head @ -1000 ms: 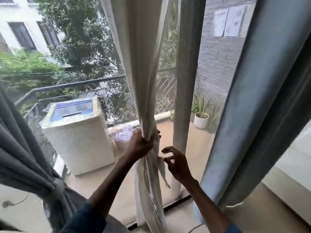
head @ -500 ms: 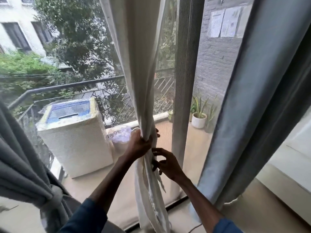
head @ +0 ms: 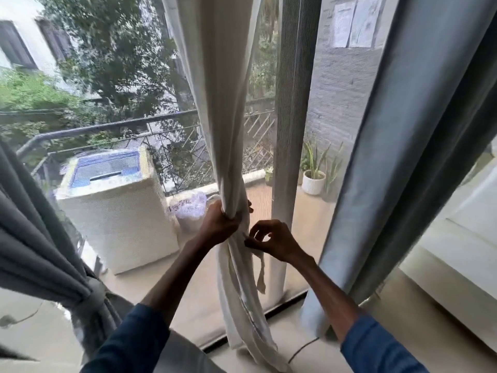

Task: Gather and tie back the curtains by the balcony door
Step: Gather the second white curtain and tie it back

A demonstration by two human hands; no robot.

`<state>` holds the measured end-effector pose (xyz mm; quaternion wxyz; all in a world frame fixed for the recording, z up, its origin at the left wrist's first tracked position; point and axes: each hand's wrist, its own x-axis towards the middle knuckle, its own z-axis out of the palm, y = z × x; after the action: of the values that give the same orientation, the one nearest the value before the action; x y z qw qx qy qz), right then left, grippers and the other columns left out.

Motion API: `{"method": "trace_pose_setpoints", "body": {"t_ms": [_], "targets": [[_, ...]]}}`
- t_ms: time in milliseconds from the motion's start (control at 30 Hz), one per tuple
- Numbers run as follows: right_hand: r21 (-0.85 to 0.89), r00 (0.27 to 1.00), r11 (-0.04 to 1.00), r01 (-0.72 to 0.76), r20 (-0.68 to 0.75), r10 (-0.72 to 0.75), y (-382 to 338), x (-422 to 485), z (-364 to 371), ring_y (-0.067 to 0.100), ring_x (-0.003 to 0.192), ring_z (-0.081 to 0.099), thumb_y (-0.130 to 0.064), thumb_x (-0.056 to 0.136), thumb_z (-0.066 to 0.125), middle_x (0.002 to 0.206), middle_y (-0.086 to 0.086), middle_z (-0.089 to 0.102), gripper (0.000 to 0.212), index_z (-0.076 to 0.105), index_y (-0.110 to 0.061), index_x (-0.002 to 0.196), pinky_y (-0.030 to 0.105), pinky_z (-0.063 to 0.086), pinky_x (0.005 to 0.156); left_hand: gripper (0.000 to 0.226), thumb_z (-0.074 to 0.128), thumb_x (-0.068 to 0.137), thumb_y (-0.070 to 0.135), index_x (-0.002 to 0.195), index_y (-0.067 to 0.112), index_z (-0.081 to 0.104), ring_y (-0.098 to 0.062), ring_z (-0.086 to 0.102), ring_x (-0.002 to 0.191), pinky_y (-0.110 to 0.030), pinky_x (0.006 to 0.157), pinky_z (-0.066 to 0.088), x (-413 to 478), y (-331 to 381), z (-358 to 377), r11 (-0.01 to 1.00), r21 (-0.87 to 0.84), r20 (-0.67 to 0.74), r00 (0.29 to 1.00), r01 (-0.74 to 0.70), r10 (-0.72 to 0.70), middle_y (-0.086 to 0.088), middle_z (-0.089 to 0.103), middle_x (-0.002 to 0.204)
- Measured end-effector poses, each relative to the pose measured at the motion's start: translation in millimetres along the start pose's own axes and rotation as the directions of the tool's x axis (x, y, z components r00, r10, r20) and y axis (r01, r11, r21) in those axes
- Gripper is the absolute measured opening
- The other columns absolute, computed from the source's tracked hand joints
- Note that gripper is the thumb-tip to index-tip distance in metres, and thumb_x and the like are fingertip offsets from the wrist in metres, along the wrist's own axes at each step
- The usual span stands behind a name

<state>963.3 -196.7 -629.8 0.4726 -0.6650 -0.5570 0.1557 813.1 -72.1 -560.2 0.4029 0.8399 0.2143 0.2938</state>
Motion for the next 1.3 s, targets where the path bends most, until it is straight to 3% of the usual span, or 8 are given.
{"method": "trace_pose_setpoints", "body": {"t_ms": [100, 267, 533, 767, 1000, 1133, 1200, 1300], "targets": [[-0.034, 0.999, 0.999, -0.027, 0.044, 0.029, 1, -2, -14, 0.003, 0.068, 0.069, -0.049, 0.077, 0.084, 0.072, -0.005, 0.075, 0.028, 0.079, -0.022, 0.082, 0.025, 0.052, 0.066, 0.030, 0.060, 0.081, 0.006, 0.098, 0.025, 0.075, -0.004, 0.071, 0.092, -0.035, 0.086, 0.059, -8, 0, 2, 0.999, 0.006, 0.001, 0.999, 0.041, -0.041, 0.009, 0.077, 0.096], [-0.028, 0.992, 0.998, -0.049, 0.115, 0.052, -2, -7, -31, 0.014, 0.076, 0.072, -0.055, 0.079, 0.078, 0.079, -0.007, 0.077, 0.034, 0.081, -0.022, 0.087, 0.019, 0.048, 0.065, 0.022, 0.060, 0.083, 0.021, 0.100, 0.027, 0.074, -0.002, 0.071, 0.090, -0.034, 0.085, 0.059, -19, -11, 7, 0.996, 0.030, -0.003, 0.996, 0.086, -0.086, 0.012, 0.076, 0.095], [-0.129, 0.979, 0.989, -0.068, 0.182, 0.091, 3, -16, -36, 0.001, 0.070, 0.064, -0.047, 0.082, 0.079, 0.076, -0.012, 0.074, 0.023, 0.080, -0.025, 0.087, 0.021, 0.050, 0.067, 0.018, 0.059, 0.090, 0.022, 0.102, 0.016, 0.072, -0.010, 0.072, 0.094, -0.043, 0.083, 0.059, -26, -13, 20, 0.998, -0.001, 0.030, 0.997, 0.070, -0.070, 0.006, 0.076, 0.097], [-0.240, 0.995, 0.967, -0.086, 0.032, 0.097, 3, -8, -45, -0.008, 0.067, 0.062, -0.036, 0.082, 0.079, 0.065, -0.032, 0.066, 0.014, 0.082, -0.023, 0.086, 0.016, 0.042, 0.063, 0.031, 0.059, 0.089, 0.032, 0.108, 0.009, 0.068, -0.019, 0.069, 0.091, -0.043, 0.082, 0.058, -32, -11, 18, 0.993, 0.068, 0.069, 0.992, 0.097, -0.102, -0.002, 0.071, 0.098], [-0.355, 0.988, 0.935, 0.011, -0.142, -0.065, -8, 23, -13, 0.003, 0.079, 0.053, -0.024, 0.077, 0.078, 0.083, -0.006, 0.066, 0.009, 0.078, -0.016, 0.082, 0.025, 0.047, 0.076, 0.025, 0.062, 0.088, 0.014, 0.111, 0.003, 0.062, -0.017, 0.057, 0.098, -0.036, 0.086, 0.051, -34, -10, 12, 0.985, 0.150, 0.159, 0.985, -0.085, 0.061, -0.011, 0.064, 0.108], [-0.369, 0.968, 0.915, 0.167, -0.116, -0.223, -20, 26, 14, 0.021, 0.062, 0.055, -0.015, 0.075, 0.066, 0.065, 0.010, 0.059, 0.019, 0.059, -0.004, 0.061, 0.026, 0.036, 0.056, 0.029, 0.062, 0.085, -0.007, 0.112, 0.003, 0.062, 0.001, 0.042, 0.100, -0.004, 0.088, 0.033, -30, -8, 4, 0.948, 0.194, 0.232, 0.950, -0.254, 0.208, -0.009, 0.057, 0.112], [-0.328, 0.984, 0.935, 0.136, -0.062, -0.165, -15, 28, 18, 0.035, 0.066, 0.065, -0.018, 0.075, 0.066, 0.069, 0.020, 0.067, 0.022, 0.061, 0.001, 0.065, 0.032, 0.041, 0.057, 0.031, 0.059, 0.088, -0.011, 0.117, -0.003, 0.060, 0.004, 0.045, 0.104, 0.001, 0.090, 0.033, -28, -14, -1, 0.956, 0.173, 0.300, 0.938, -0.235, 0.176, 0.000, 0.056, 0.114], [-0.179, 0.998, 0.982, -0.057, 0.025, 0.062, -5, 27, 21, 0.034, 0.065, 0.065, -0.032, 0.080, 0.060, 0.067, 0.022, 0.065, 0.044, 0.059, 0.009, 0.067, 0.040, 0.046, 0.058, 0.024, 0.057, 0.090, -0.004, 0.113, 0.001, 0.064, -0.003, 0.056, 0.101, -0.015, 0.090, 0.045, -25, -26, -5, 0.957, 0.222, 0.363, 0.927, -0.189, 0.099, 0.003, 0.062, 0.111]]}}
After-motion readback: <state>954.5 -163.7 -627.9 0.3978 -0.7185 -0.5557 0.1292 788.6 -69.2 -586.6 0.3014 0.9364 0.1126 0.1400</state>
